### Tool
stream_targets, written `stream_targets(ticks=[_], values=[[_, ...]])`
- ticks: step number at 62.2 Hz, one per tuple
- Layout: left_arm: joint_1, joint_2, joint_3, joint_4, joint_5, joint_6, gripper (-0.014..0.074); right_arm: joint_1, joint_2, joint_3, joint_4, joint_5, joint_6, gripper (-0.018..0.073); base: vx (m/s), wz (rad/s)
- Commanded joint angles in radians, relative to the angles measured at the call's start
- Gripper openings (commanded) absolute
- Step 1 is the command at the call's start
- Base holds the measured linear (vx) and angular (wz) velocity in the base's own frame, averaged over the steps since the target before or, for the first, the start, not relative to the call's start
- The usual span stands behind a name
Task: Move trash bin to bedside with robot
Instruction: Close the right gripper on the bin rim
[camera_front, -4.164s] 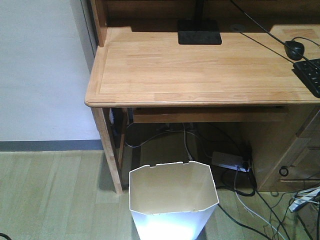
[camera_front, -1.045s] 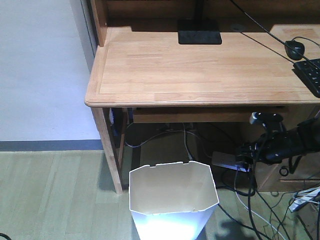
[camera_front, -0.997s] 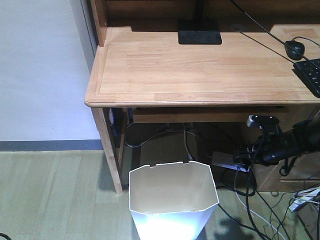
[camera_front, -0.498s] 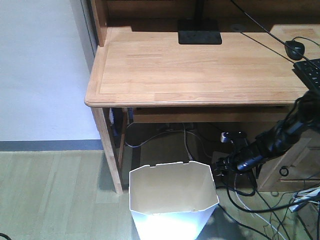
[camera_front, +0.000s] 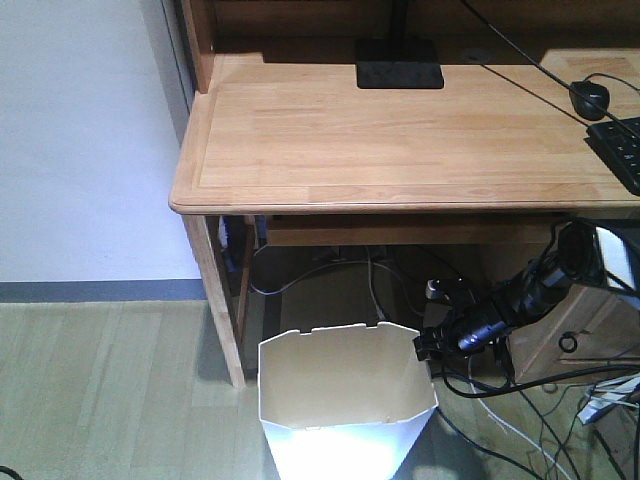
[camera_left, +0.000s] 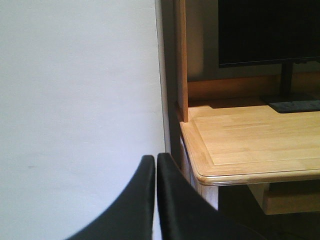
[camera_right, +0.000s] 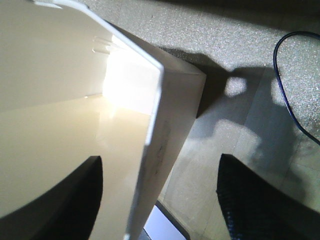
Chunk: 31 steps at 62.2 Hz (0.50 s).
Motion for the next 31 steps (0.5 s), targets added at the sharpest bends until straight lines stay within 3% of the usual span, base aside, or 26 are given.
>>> stream_targets(ticks=[1, 15, 31], values=[[-0.006, -0.008, 0.013, -0.009, -0.074, -0.014, -0.0006, 0.001, -0.028, -0.054, -0.088, 0.033, 0.065, 0.0463, 0.00, 0.00], [-0.006, -0.008, 0.013, -0.009, -0.074, -0.014, -0.0006, 0.024, 0.040, -0.176, -0.326, 0.093, 0.258, 0.0454, 0.00, 0.00], [-0.006, -0.008, 0.013, -0.009, -0.074, -0.014, -0.0006, 0.022, 0.129, -0.360, -0.501, 0.300, 0.401, 0.0390, 0.00, 0.00]])
